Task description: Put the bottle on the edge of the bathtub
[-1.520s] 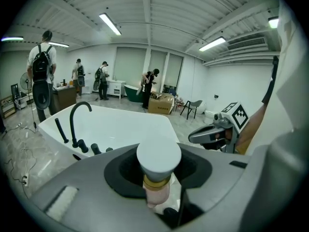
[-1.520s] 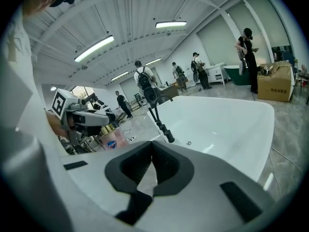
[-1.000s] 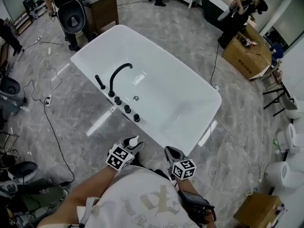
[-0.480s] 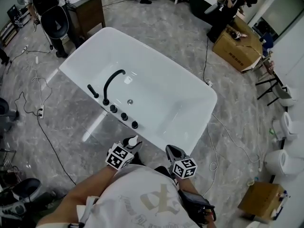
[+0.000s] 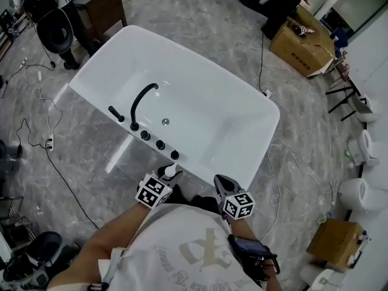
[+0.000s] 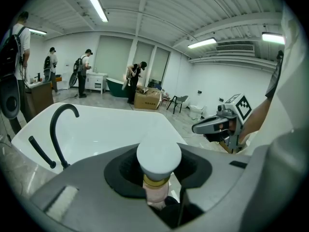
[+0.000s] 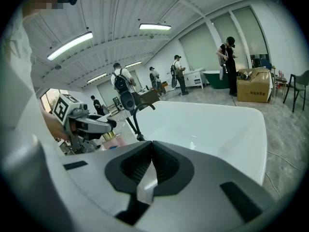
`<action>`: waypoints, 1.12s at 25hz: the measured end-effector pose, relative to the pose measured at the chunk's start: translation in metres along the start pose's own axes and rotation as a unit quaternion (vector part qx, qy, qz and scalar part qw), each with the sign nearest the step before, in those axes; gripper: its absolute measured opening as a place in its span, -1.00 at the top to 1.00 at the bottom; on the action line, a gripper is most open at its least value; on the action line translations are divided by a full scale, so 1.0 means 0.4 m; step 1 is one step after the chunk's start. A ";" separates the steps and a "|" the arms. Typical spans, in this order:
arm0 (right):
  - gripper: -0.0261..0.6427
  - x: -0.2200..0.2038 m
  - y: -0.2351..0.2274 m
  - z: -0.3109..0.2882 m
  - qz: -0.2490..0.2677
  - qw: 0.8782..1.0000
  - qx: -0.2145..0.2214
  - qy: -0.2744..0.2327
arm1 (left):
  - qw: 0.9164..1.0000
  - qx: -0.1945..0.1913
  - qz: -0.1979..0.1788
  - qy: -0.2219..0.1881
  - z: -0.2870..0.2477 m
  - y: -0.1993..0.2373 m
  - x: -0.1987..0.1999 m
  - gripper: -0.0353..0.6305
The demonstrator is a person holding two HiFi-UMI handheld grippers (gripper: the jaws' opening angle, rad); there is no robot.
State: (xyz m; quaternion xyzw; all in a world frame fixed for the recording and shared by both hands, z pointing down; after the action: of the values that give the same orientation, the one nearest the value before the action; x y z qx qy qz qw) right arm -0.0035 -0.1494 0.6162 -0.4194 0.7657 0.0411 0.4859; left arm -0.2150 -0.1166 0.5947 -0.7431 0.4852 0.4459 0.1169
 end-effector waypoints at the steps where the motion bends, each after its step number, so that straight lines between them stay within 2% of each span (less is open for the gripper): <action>1: 0.90 -0.001 0.001 -0.005 0.001 1.000 0.002 0.003 | 1.000 0.002 0.001 0.001 -0.004 0.005 -0.002 0.48; 17: 0.90 0.000 -0.046 -0.070 0.003 0.998 0.052 0.024 | 0.999 0.029 0.002 0.031 -0.079 0.017 -0.006 0.48; 28: 0.90 -0.033 -0.083 -0.082 -0.007 0.997 0.056 0.046 | 0.996 0.030 -0.014 0.085 -0.195 0.044 -0.051 0.48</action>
State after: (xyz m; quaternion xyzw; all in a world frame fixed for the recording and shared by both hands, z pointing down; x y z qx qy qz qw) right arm -0.0020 -0.1783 0.6551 -0.3982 0.7851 -0.0248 0.4737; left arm -0.1894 -0.1601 0.6600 -0.7811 0.4964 0.3642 0.1036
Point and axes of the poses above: the fingertips, and each gripper's own axes: z backward along the fingers, y to its left, x out of its top, the point moved 5 cm from there along z, backward along the fingers, and after that the axes turned 2 degrees about -x, right-handed, at the moved point
